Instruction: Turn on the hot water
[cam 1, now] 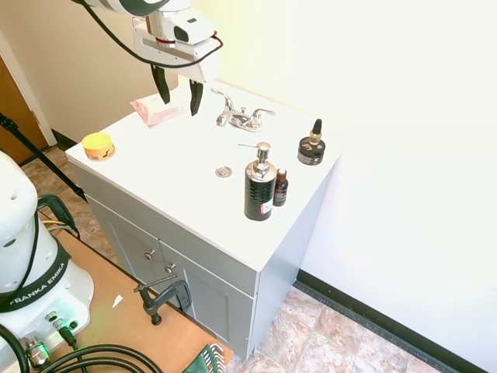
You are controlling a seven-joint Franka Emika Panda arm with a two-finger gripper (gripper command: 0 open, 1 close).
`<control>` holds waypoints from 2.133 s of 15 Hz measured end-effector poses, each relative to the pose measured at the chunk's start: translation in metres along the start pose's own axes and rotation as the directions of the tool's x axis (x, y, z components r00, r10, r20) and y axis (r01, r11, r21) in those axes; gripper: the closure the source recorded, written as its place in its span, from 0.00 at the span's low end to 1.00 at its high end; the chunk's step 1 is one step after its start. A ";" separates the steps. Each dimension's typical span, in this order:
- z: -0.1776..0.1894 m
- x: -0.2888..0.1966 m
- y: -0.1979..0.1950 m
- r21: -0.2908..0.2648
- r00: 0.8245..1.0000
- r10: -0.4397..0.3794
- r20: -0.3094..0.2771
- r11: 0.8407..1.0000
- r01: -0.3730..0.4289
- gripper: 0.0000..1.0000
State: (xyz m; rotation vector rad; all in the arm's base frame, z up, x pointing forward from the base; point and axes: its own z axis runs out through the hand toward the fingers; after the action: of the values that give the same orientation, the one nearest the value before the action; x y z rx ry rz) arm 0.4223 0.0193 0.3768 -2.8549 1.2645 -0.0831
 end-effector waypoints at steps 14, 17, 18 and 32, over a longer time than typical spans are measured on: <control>0.011 0.031 -0.117 0.253 0.919 0.223 -0.326 0.957 -0.143 0.00; 0.036 0.038 -0.138 0.305 0.889 0.268 -0.372 0.940 -0.155 0.00; 0.042 0.043 -0.143 0.311 0.880 0.280 -0.384 0.936 -0.162 0.00; 0.099 0.055 -0.147 0.159 0.886 0.259 -0.385 0.964 -0.213 0.00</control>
State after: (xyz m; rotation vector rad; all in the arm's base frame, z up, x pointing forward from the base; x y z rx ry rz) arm 0.5735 0.0768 0.2856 -2.6437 1.6044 -0.7484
